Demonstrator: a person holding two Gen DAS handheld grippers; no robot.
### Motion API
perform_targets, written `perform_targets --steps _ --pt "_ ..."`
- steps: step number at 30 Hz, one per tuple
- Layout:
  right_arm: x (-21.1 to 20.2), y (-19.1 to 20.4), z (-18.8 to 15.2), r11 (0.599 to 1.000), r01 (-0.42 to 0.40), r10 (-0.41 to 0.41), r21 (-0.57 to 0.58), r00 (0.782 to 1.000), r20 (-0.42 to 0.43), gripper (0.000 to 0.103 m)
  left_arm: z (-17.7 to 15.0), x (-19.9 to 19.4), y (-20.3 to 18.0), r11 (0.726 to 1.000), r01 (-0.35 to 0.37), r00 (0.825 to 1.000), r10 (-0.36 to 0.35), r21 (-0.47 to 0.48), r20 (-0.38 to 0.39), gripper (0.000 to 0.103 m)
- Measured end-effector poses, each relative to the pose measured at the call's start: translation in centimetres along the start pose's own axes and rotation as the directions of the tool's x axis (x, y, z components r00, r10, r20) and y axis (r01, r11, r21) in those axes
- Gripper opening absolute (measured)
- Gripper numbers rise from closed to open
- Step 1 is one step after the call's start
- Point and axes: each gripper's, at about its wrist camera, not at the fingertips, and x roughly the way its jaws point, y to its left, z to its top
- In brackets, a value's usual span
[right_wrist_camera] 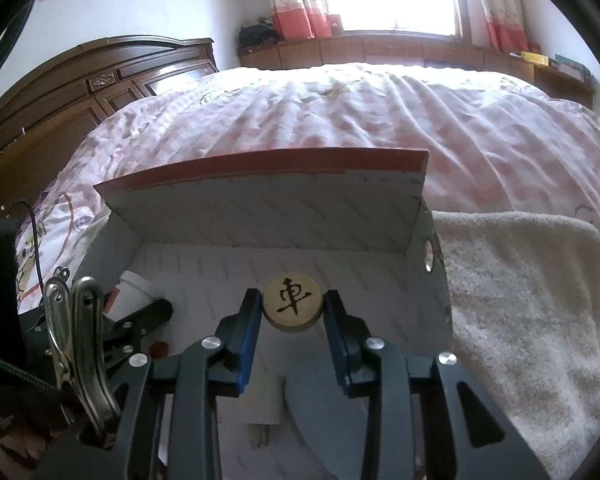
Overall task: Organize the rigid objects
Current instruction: 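Open the left tool to drop the jar while the right tool releases the chess piece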
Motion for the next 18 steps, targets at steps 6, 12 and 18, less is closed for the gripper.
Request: perform_targets --steps 6,12,18 --pt "-0.9 0.0 0.0 1.0 0.009 -0.009 0.002 1.0 0.021 0.052 -0.1 0.0 0.1 1.0 -0.005 1.0 0.005 -0.003 0.0 0.043" --pt "-2.3 0.6 -0.1 1.0 0.004 -0.004 -0.005 0.999 0.049 0.061 -0.3 -0.5 0.3 0.999 0.013 1.0 -0.013 -0.031 -0.006 0.043" --pt "-3.6 1.3 -1.0 1.0 -0.024 0.024 -0.004 0.998 0.055 0.062 -0.1 -2.0 -0.1 1.0 0.014 1.0 -0.014 -0.013 0.017 0.043"
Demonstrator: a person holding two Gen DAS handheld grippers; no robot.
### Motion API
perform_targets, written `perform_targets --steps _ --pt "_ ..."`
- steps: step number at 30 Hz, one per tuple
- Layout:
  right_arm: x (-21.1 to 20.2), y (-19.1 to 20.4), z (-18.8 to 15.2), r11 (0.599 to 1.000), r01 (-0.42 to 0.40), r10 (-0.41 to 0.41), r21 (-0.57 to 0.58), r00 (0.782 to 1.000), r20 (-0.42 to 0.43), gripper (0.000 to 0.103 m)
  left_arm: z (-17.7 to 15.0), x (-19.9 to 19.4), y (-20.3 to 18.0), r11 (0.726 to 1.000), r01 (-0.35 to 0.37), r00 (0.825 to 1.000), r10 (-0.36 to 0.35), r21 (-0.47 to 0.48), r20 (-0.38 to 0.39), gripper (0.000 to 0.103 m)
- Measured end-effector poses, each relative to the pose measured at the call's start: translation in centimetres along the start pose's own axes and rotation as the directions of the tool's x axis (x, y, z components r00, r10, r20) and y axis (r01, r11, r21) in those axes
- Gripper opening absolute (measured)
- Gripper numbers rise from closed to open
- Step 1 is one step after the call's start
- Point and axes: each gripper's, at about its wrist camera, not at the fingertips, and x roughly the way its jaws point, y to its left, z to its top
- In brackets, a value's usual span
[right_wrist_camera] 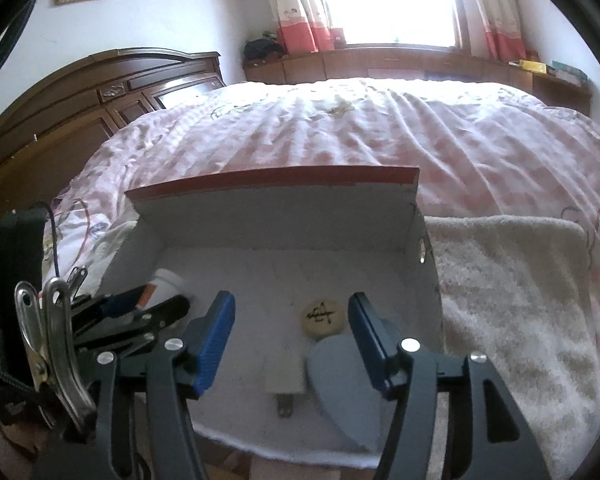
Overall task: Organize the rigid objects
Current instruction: 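Open the left tool to drop the jar while the right tool releases the chess piece, then withdraw both tools from the box toward the remaining objects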
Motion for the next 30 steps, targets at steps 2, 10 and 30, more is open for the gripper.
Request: perform_targets --steps 2,10,30 --pt "-0.5 0.1 -0.3 1.0 -0.007 0.007 0.007 1.0 0.002 0.062 0.1 -0.6 -0.2 1.0 0.0 1.0 0.0 0.008 0.004 0.043" --pt "-2.7 0.5 -2.1 0.999 -0.025 0.025 0.031 1.0 0.01 0.062 -0.1 -3.4 -0.8 1.0 0.011 0.999 -0.012 0.024 0.046 0.043" --pt "-6.7 0.7 -6.6 0.995 -0.059 0.061 0.086 0.998 -0.012 0.062 -3.3 -7.9 -1.9 0.999 0.031 0.998 -0.033 0.04 0.056 0.043"
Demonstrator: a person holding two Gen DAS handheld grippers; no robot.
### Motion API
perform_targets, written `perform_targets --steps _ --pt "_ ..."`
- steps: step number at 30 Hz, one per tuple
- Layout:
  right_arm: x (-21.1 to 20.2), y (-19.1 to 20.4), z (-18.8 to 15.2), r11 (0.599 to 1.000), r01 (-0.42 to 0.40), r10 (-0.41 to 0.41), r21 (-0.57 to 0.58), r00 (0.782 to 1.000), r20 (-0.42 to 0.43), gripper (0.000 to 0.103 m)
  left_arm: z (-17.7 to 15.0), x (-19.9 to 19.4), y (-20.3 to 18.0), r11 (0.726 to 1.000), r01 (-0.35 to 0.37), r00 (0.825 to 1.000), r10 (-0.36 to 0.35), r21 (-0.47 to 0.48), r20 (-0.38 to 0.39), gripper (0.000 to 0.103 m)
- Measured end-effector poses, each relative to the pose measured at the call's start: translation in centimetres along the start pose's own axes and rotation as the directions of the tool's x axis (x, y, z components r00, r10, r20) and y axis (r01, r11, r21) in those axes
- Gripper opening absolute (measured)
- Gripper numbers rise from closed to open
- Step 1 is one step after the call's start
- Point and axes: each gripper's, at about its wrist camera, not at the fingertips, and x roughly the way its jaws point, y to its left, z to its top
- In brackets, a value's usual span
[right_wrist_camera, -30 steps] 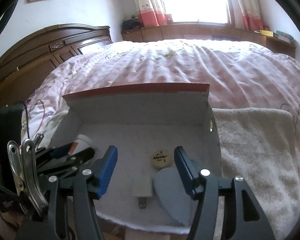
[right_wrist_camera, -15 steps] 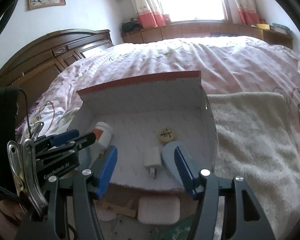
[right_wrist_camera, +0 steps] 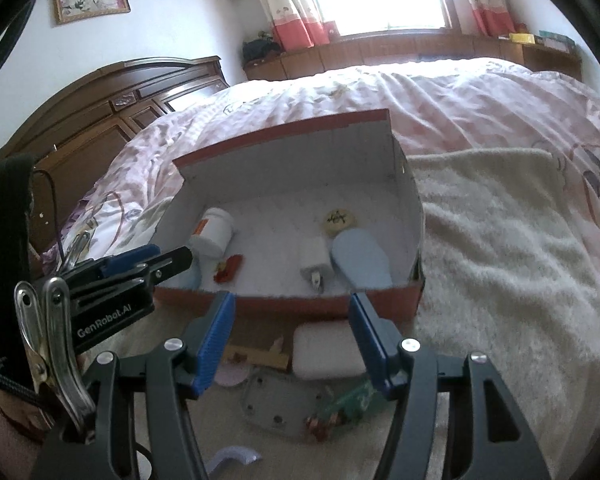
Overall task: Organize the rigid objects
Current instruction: 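Withdraw both tools from the box toward the remaining objects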
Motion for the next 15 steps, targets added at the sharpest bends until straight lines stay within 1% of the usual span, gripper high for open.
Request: perform_targets --steps 15 --pt "-1.8 -0.6 -4.2 0.999 -0.006 0.008 0.045 0.999 -0.033 0.062 -2.8 -2.5 -0.9 1.0 0.017 1.0 -0.017 -0.001 -0.007 0.043"
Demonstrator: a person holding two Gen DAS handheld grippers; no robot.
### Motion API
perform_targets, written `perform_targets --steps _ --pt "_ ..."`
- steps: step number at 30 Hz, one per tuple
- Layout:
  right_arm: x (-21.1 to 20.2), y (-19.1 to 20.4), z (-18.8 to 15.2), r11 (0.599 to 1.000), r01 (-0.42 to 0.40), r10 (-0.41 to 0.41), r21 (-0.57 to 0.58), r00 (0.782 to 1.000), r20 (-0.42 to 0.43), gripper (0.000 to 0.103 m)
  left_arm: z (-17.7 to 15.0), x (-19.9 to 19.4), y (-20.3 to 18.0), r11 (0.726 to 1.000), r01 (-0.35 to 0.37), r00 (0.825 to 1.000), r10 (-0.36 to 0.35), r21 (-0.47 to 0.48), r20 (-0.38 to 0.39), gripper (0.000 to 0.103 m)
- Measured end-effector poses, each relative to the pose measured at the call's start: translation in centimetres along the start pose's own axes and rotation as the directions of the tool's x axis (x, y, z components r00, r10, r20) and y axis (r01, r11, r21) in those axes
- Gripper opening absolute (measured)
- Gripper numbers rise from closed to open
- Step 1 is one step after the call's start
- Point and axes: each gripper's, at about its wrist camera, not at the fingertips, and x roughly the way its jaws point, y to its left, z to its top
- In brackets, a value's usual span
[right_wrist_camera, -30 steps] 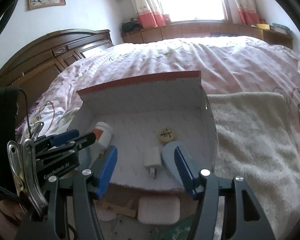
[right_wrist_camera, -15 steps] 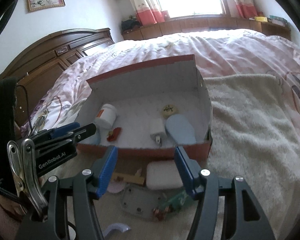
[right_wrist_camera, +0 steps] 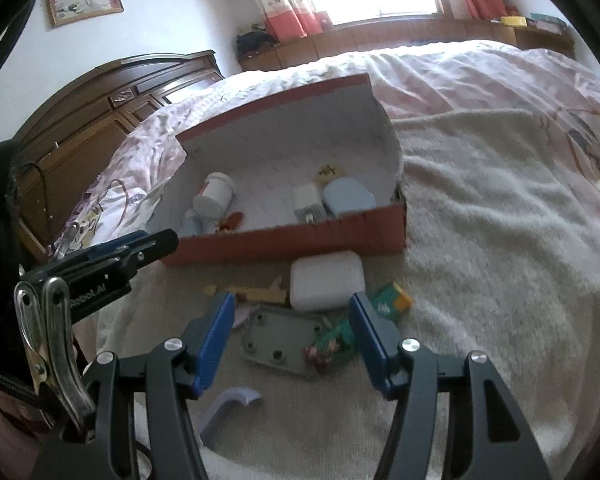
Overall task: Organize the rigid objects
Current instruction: 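Withdraw both tools from the box toward the remaining objects, then grasp the grey curved hook with the left tool while the right tool grasps the green tube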
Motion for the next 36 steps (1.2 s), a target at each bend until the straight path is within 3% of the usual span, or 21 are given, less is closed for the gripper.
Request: perform_targets --steps 20,36 --pt "-0.8 -1.3 -4.0 0.998 0.059 -0.058 0.016 0.997 -0.05 0.062 -3.8 -0.8 0.0 1.0 0.021 0.998 -0.021 -0.005 -0.053 0.043" --pt "-0.1 -1.9 -6.0 0.996 0.093 -0.093 -0.006 0.992 -0.082 0.062 -7.5 -0.7 -1.7 0.993 0.116 0.98 -0.113 0.011 -0.162 0.043"
